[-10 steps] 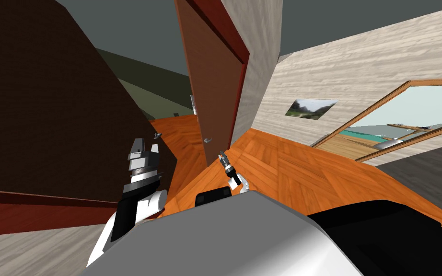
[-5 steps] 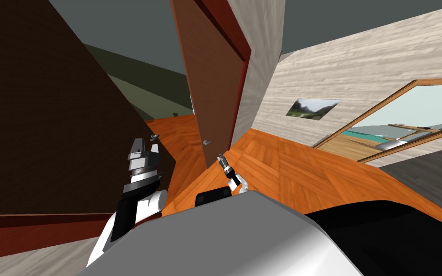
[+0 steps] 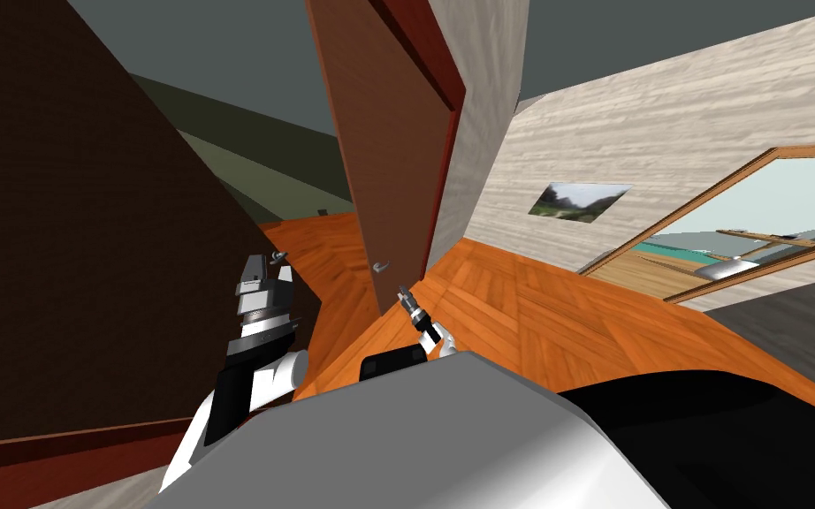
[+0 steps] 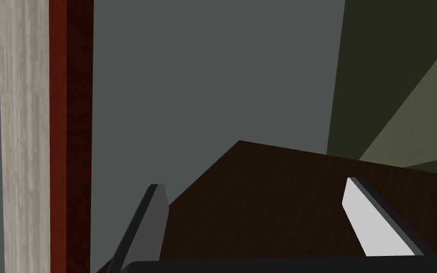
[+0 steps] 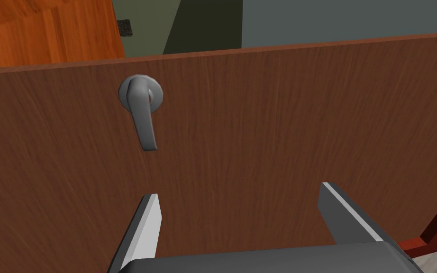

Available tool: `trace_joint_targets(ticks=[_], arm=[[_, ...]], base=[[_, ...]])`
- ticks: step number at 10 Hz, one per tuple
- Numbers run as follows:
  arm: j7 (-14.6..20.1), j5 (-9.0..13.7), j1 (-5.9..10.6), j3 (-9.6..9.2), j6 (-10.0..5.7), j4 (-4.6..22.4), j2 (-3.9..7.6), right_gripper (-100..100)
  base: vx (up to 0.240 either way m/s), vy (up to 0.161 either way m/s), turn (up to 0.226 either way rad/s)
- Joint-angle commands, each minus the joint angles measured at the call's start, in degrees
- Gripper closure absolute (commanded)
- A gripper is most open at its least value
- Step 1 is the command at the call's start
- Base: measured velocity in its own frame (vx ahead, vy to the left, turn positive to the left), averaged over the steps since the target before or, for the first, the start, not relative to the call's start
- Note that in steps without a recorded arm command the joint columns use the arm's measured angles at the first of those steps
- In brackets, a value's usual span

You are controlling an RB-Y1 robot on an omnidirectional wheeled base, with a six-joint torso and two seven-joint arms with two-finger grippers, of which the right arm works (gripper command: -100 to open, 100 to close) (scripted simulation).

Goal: Push the door open

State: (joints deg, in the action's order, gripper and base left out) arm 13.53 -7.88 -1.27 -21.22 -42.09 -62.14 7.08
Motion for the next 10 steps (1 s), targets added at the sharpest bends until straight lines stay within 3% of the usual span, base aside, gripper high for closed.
trace_joint_targets(ticks=[1, 3, 10], arm=[[0.4, -0.3, 0.65, -0.54, -0.52, 1.7, 0.11, -100], [0.9, -0.9, 2.05, -1.77, -1.35, 5.2, 0.09, -100], [2.2, -2.3, 5.42, -4.73, -3.35, 13.6, -0.09, -100]], base=[[0.11, -0.029, -0.004], [0.134, -0.028, -0.008], [0.154, -0.016, -0.006]])
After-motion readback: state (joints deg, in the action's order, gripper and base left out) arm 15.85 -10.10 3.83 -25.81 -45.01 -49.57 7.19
